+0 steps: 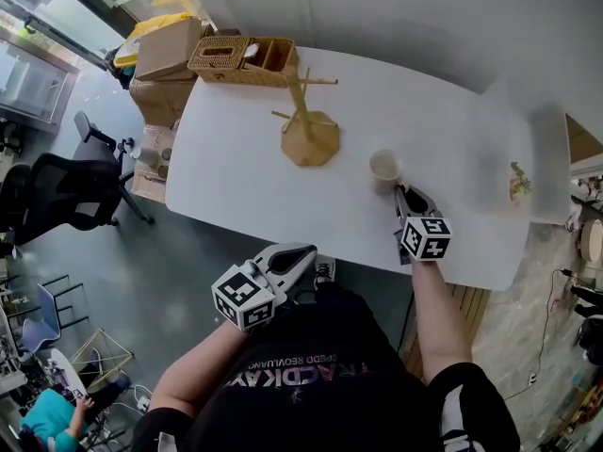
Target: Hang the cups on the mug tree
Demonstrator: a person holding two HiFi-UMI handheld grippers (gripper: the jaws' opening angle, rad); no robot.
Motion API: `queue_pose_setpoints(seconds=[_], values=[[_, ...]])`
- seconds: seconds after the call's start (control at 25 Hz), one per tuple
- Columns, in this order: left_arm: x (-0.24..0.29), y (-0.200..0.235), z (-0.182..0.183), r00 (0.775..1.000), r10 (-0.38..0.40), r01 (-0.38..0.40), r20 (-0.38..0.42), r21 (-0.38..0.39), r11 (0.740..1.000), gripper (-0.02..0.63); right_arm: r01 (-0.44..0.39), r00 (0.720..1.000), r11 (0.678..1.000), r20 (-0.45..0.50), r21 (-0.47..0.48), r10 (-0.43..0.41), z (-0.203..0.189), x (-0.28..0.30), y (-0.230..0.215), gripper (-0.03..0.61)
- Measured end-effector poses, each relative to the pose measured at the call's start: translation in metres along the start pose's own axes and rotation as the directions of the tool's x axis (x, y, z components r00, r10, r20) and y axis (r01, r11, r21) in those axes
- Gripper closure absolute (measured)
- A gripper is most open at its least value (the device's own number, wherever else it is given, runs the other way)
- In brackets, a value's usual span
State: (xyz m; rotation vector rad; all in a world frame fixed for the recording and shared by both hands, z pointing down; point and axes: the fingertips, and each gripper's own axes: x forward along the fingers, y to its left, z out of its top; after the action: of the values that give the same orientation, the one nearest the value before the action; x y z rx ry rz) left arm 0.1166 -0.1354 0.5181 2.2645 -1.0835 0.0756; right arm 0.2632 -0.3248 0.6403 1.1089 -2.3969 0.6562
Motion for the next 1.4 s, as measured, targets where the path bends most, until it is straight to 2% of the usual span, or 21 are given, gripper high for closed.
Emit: queue_pose_setpoints(seconds=[0.36, 0.88, 1.24, 1.4], values=[[-0.009, 0.005, 0.004, 1.0, 0.013, -0.013, 0.016, 0.0, 1.0, 0.618, -0.009, 1.0, 1.0, 0.002, -0.011, 0.009, 0.017, 0.004, 0.016, 0.534], [-0.038, 0.019, 0.014, 0.998, -0.046, 0.045, 0.033, 0.032, 0.998, 0.618, 0.079, 0.995, 0.984, -0.041, -0.161, -0.087, 0.071, 0.02, 0.038, 0.536], [-0.072, 0.032, 0.017, 0.996, -0.074, 0.072, 0.055, 0.029, 0.997, 0.618, 0.15, 0.979, 0.942, -0.087, -0.299, -0.183, 0.115, 0.032, 0.052, 0.538], [-0.081, 0.036, 0.019, 0.994, -0.091, 0.09, 0.059, 0.031, 0.995, 0.618, 0.189, 0.966, 0.9, -0.092, -0.392, -0.242, 0.132, 0.034, 0.058, 0.538]])
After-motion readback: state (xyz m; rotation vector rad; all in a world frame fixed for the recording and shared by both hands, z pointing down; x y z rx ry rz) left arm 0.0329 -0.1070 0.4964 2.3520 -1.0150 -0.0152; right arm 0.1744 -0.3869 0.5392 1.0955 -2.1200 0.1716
